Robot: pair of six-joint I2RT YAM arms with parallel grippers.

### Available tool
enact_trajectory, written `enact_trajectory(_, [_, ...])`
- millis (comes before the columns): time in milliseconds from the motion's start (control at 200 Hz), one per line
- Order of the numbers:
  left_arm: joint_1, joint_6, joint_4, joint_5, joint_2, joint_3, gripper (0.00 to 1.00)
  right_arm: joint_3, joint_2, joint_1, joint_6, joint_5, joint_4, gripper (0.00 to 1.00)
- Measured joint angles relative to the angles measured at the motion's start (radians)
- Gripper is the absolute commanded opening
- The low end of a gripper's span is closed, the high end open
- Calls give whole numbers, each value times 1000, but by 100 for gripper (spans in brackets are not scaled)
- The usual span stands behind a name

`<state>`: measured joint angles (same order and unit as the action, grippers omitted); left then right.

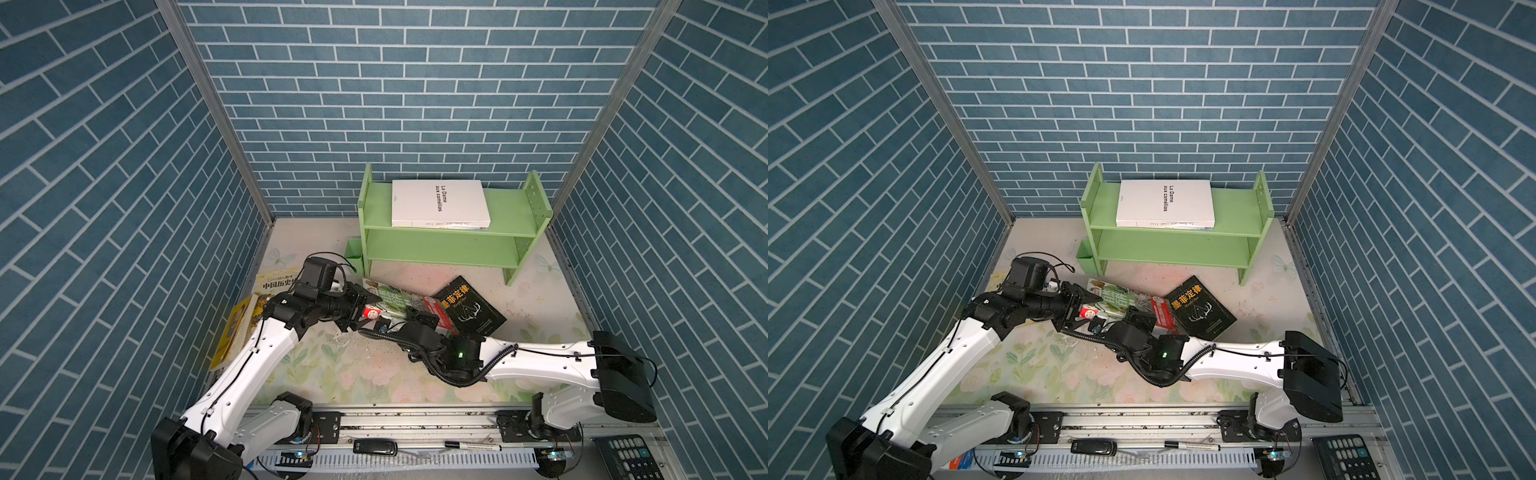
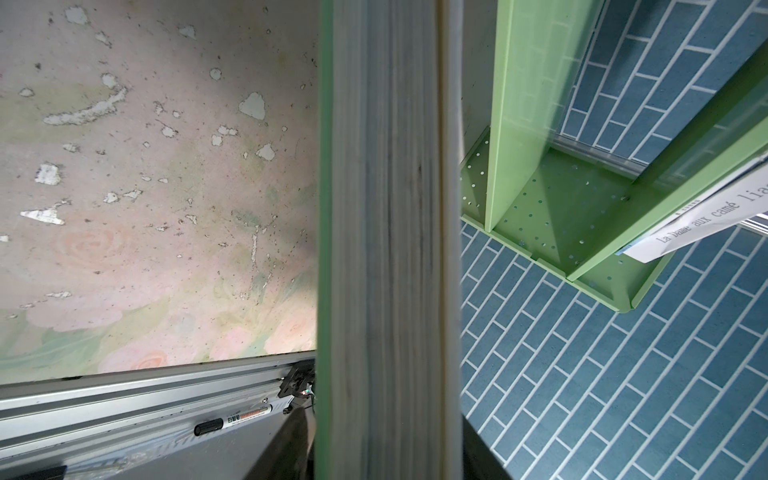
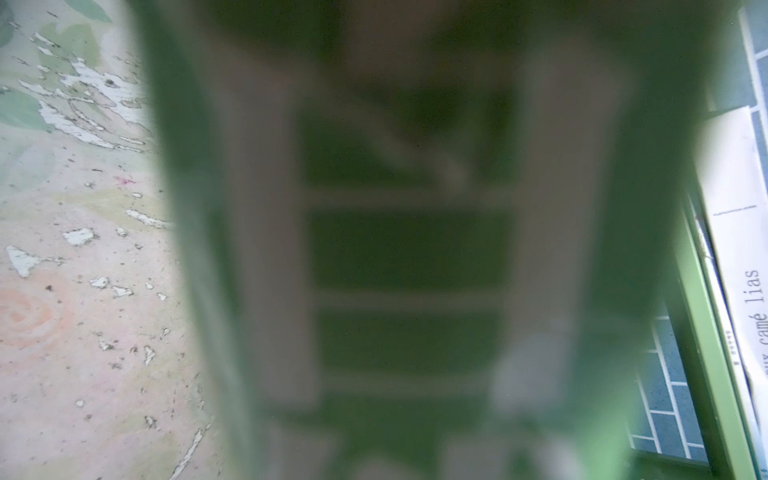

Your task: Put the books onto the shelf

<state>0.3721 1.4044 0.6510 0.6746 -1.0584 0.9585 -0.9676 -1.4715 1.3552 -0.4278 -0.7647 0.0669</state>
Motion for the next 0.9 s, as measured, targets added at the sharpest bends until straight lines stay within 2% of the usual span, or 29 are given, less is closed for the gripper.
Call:
enact_trajectory(165, [-1, -1, -8, 7, 0, 1, 22, -2, 0, 8, 1, -4, 0, 5])
enact_trajectory(320, [-4, 6, -36, 18, 3, 0, 16, -42, 0, 8, 3, -18, 56, 5])
enact_trajectory(380, [-6, 11, -53, 24, 9, 0, 13, -76, 0, 6, 13, -23, 107, 8])
enact_trajectory(440, [-7, 19, -82, 29, 20, -6, 12, -108, 0, 6, 24, -26, 157, 20])
enact_trajectory(540, [-7, 29, -145, 42, 45, -45, 11, -148, 2, 5, 72, -18, 235, 54])
enact_trajectory(605, [-5, 15, -196, 44, 48, -81, 10, -171, 13, 8, 128, 10, 258, 66])
enact_trajectory(730, [-5, -23, -276, 43, 19, -124, 9, -205, 41, 20, 211, 52, 312, 78])
enact_trajectory(895, [-5, -76, -418, 12, -4, -200, 9, -239, 124, 23, 335, 31, 356, 84])
